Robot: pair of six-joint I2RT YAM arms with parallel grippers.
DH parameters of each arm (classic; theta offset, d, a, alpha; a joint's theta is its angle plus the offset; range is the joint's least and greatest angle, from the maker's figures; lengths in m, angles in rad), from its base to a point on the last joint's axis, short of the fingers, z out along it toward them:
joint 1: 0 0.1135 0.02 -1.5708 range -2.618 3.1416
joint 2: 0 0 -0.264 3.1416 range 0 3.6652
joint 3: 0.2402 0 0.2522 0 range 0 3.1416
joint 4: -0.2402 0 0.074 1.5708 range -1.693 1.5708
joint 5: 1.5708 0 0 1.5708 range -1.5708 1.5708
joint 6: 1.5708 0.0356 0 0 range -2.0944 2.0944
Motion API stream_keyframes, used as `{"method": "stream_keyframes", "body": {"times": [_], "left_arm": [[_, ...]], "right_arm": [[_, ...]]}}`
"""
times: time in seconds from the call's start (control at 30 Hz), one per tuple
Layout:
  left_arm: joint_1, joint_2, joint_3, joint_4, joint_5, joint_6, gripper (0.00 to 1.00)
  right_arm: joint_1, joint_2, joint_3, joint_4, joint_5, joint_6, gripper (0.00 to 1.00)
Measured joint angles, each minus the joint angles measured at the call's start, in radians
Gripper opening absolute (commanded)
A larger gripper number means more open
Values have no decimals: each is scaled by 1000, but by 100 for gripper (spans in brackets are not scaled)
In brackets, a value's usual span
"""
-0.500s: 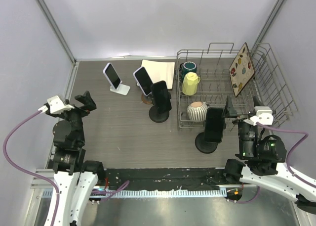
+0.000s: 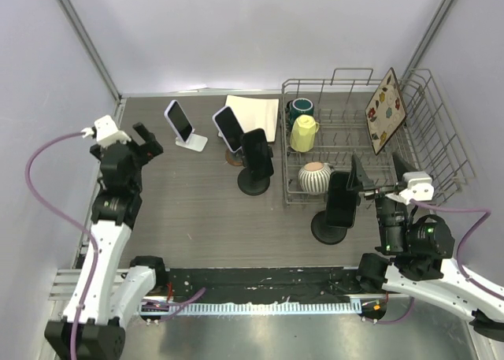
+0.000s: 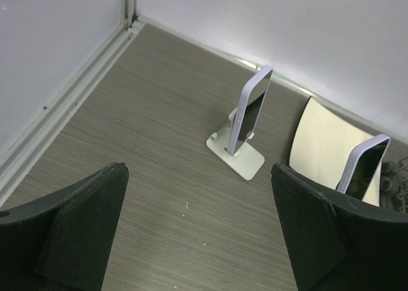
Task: Remove the phone from the phone stand
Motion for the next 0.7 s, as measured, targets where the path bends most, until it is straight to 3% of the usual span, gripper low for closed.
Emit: {"method": "stream_keyframes", "body": {"times": [0.17, 0.37, 0.7], "left_arm": [[17, 215, 134, -40, 40, -19, 100], [112, 506, 266, -16, 187, -60, 92], [133, 893, 462, 118, 402, 58, 67]], "right_arm": [[0, -6, -1, -44, -45, 45, 97], [0, -95, -22, -71, -95, 82, 96], [0, -166, -38, -65, -142, 115, 96]]}}
